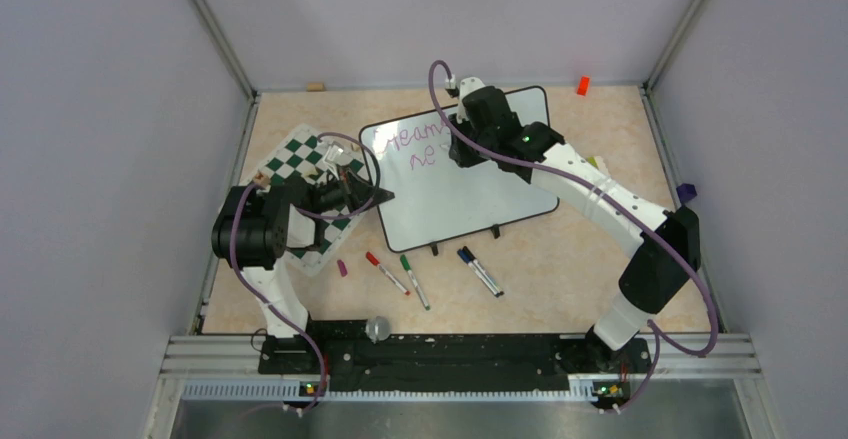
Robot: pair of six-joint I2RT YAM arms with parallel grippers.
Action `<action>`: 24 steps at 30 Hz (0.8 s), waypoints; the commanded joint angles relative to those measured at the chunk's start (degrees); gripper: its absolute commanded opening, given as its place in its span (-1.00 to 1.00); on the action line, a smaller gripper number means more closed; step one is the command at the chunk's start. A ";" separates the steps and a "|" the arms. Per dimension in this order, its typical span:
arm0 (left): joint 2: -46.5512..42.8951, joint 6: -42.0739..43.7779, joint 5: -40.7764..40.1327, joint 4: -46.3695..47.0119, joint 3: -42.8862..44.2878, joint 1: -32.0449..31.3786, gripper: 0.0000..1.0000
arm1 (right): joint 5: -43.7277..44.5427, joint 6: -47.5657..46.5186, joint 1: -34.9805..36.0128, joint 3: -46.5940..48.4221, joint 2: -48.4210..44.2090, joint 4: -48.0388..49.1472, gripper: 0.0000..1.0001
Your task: Write a sentence on the whiteboard
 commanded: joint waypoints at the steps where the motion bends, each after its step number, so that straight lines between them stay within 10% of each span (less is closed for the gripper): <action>1: -0.22 4.42 5.19 4.87 -0.90 -0.38 -1.00 | -0.49 0.14 -0.28 1.04 -1.47 0.95 -1.00; 24: -0.64 4.60 5.15 4.87 -1.29 -0.34 -1.00 | 8.79 0.30 -0.28 2.51 0.18 -2.73 -1.00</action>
